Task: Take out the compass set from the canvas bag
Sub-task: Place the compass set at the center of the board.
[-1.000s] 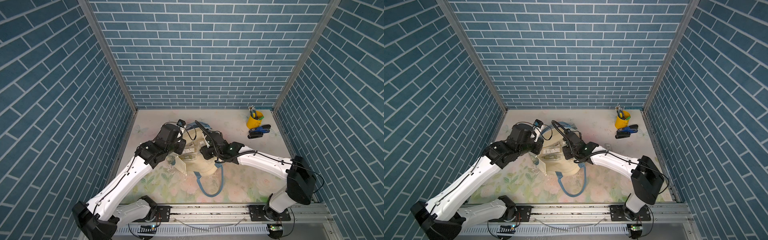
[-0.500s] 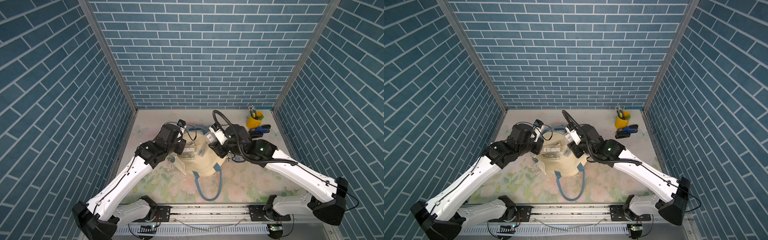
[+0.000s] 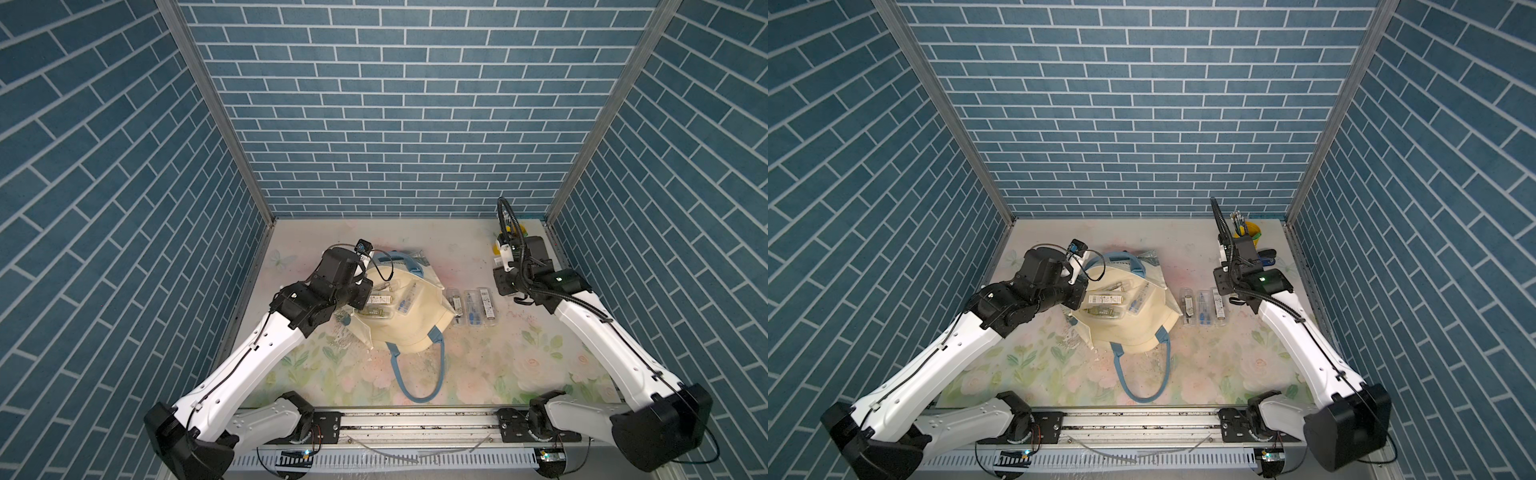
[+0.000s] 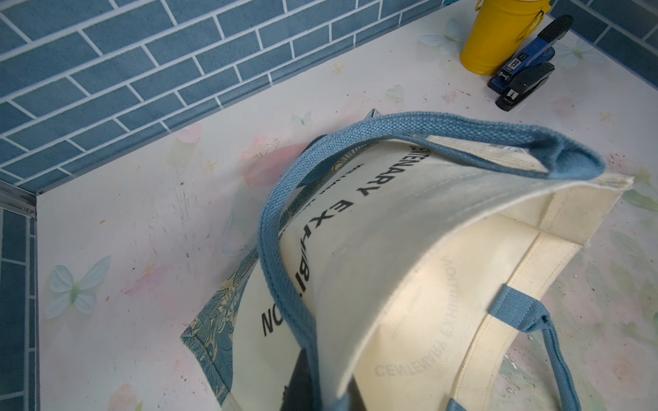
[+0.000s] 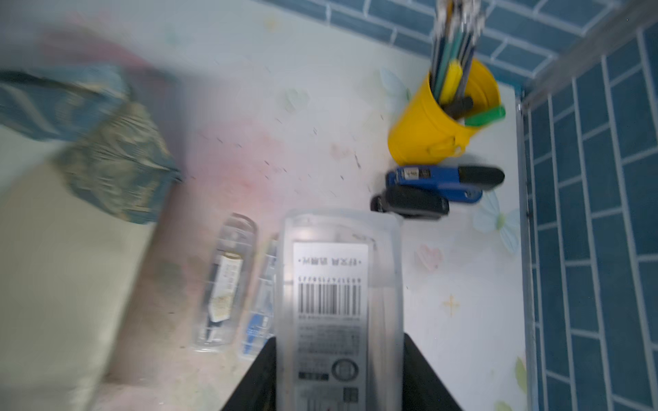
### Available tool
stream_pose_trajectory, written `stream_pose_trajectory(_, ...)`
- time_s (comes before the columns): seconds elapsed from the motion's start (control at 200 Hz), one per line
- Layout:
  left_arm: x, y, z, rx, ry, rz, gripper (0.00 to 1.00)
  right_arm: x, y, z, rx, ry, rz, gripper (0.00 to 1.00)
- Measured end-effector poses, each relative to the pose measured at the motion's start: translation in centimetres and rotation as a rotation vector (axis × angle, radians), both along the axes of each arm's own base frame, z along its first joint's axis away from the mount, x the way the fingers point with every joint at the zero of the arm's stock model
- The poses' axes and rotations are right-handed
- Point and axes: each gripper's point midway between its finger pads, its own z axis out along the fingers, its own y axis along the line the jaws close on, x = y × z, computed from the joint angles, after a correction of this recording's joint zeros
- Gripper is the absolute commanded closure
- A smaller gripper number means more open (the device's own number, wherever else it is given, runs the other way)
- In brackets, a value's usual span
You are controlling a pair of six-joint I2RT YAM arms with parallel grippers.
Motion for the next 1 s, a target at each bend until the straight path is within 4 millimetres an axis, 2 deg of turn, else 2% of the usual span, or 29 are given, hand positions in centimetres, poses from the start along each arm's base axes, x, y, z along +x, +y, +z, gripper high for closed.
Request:
stream_pose_trajectory(0.135, -0.1, -0.2, 0.0, -0.009, 0.005, -0.012, 1.0, -0.2, -3.6, -6.8, -0.043, 0.186, -0.103, 0.75)
stream_pose_trajectory(0.23, -0.2, -0.3, 0.0, -0.013, 0.006, -0.016, 1.0, -0.7, -4.9, -9.2, -0.008, 0.253, -0.146, 0.74)
stream_pose_trajectory(0.395, -0.3, -0.3, 0.1, -0.017, 0.005, -0.019, 1.0, 0.8, -5.4, -10.5, 0.072, 0.247, -0.169, 0.7)
stream_pose_trajectory(0.6, -0.3, -0.4, 0.2, -0.019, 0.005, -0.021, 1.0, 1.9, -5.0, -13.4, 0.134, 0.296, -0.161, 0.67)
stream_pose_trajectory(1.0, -0.3, -0.4, 0.2, -0.019, 0.005, -0.021, 1.0, 2.5, -4.1, -15.5, 0.191, 0.329, -0.138, 0.58)
